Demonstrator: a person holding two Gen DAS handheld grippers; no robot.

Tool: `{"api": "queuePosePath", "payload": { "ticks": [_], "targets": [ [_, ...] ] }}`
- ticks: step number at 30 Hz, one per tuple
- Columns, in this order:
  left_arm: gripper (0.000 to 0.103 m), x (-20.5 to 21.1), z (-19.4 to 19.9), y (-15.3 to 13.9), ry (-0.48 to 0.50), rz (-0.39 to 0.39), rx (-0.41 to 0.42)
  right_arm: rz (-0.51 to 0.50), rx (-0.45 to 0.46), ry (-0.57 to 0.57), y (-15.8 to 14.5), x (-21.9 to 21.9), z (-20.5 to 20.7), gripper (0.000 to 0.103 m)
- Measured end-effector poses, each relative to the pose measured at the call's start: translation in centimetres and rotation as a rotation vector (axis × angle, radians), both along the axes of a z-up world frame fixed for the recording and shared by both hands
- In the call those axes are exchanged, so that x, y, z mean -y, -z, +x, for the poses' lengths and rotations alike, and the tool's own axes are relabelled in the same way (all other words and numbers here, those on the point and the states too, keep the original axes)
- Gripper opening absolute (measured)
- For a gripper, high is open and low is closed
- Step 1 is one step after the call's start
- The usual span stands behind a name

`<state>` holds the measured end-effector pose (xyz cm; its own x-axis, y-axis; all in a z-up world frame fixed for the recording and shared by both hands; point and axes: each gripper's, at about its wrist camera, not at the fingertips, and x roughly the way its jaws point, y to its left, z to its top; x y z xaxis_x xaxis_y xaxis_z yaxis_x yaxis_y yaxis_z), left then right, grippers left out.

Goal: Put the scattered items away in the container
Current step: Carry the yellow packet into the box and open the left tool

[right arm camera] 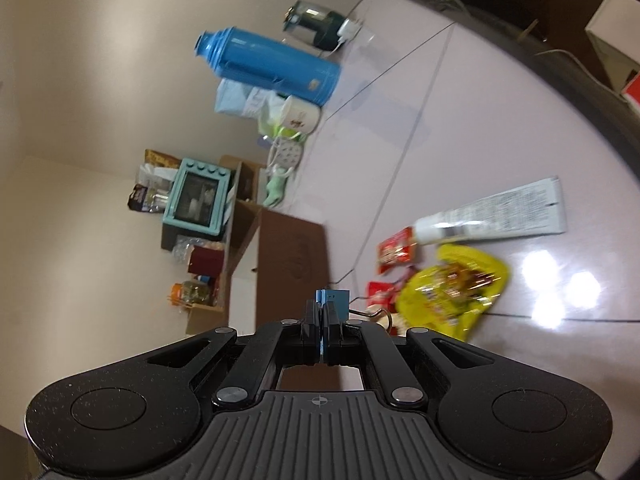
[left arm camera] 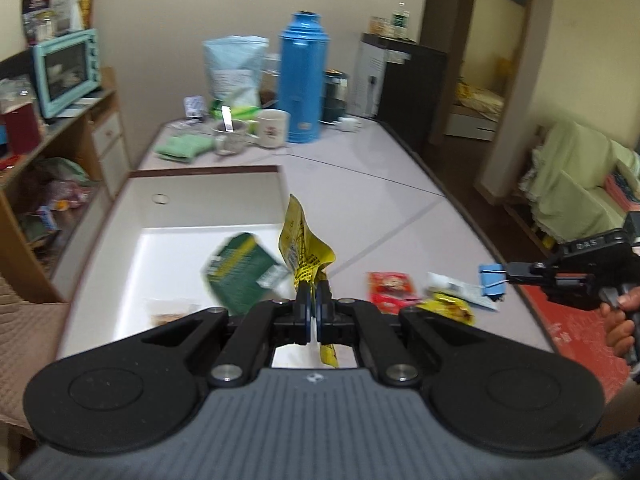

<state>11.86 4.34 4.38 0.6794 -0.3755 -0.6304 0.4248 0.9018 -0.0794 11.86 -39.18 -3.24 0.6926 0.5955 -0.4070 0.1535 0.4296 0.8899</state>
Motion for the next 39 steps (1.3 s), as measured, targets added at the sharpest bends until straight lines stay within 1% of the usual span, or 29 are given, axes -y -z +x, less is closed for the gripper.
{"api": "queuePosePath", "payload": {
  "ticks": [4,10,21,27,31,34,35,37,39],
  "targets": [
    [0.0,-2.6,1.3,0.1,-0.031,0.004,-0.008,0.006,0.01,-0.015,-0.3,-2.3,0.7,0.0],
    [0.0,-4.2,2.7,1.2,-0.015,-0.007,-0.038,0.003,0.017,-0.001,-0.6,-4.4,0.6,0.0],
    [0.001,-5.1,4.5,2.9,0.067,-0.021,-0.078,-0.021,0.015,0.076,-1.4,-6.2,-0.5,0.0],
    [0.001,-5.1,5.6,3.7,0.106,-0.026,-0.102,-0.028,0.016,0.091,-1.7,-7.7,-0.4,0.0],
    [0.001,-5.0,6.4,4.6,0.132,-0.043,-0.131,-0.032,0.013,0.094,-1.7,-8.7,-0.3,0.0],
    [0.003,-5.0,7.1,5.5,0.143,-0.072,-0.161,-0.036,0.009,0.095,-1.7,-9.5,-0.3,0.0],
    [0.007,-5.2,7.3,5.6,0.138,-0.087,-0.169,-0.038,0.008,0.095,-1.7,-9.7,-0.3,0.0],
    [0.01,-5.6,7.6,5.7,0.136,-0.103,-0.176,-0.043,0.009,0.096,-1.8,-10.1,-0.3,0.0],
    [0.011,-6.0,7.6,5.5,0.139,-0.101,-0.171,-0.051,0.01,0.097,-2.0,-10.5,-0.2,0.0]
  ]
}}
